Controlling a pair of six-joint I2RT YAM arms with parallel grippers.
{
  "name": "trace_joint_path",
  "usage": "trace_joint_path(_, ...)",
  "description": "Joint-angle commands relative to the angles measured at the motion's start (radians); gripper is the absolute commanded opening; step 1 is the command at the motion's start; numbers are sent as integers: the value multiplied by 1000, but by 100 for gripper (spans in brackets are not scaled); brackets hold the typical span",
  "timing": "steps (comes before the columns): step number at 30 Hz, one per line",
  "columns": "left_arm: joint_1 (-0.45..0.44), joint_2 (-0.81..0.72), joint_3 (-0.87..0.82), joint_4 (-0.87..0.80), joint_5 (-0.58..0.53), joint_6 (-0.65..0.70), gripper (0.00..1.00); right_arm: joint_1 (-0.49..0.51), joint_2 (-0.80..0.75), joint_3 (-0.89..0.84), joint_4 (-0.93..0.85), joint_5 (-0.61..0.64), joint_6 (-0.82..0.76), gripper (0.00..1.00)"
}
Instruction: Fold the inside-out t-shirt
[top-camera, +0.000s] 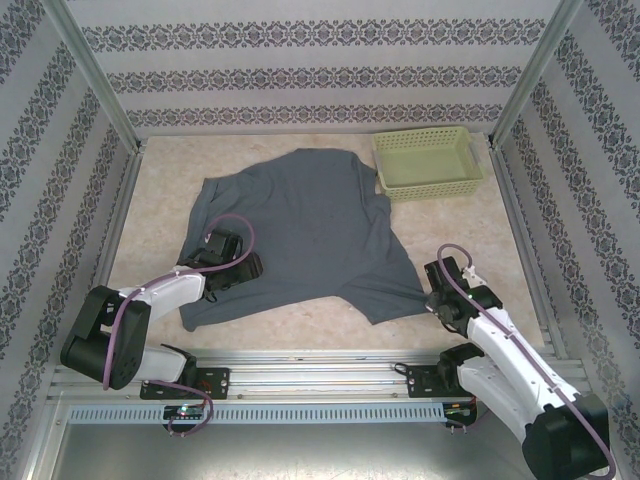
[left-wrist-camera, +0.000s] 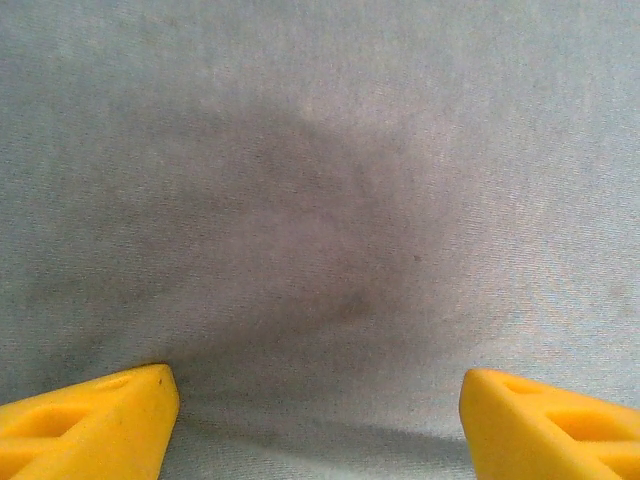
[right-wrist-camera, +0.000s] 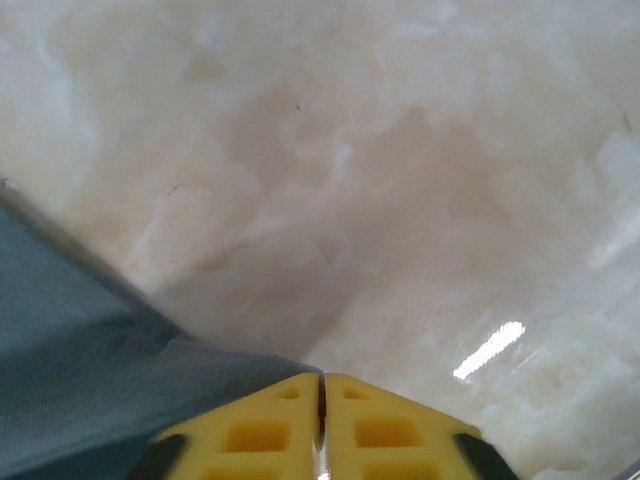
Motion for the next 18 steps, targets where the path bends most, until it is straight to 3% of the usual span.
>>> trace_joint_path(1, 9, 0, -16, -39, 64, 10, 76, -4, 25, 2, -5, -10, -36, 28)
trace_joint_path(6, -14, -52, 18, -81, 84, 35, 77, 89, 32, 105, -20, 13, -125, 37)
trace_joint_path(12, -13, -120, 57, -176, -26, 55, 79, 406, 87, 157, 123, -94, -182, 43)
trace_joint_path(18, 37, -118, 70, -189, -43, 45, 79, 705, 302, 198, 249, -89, -159, 47)
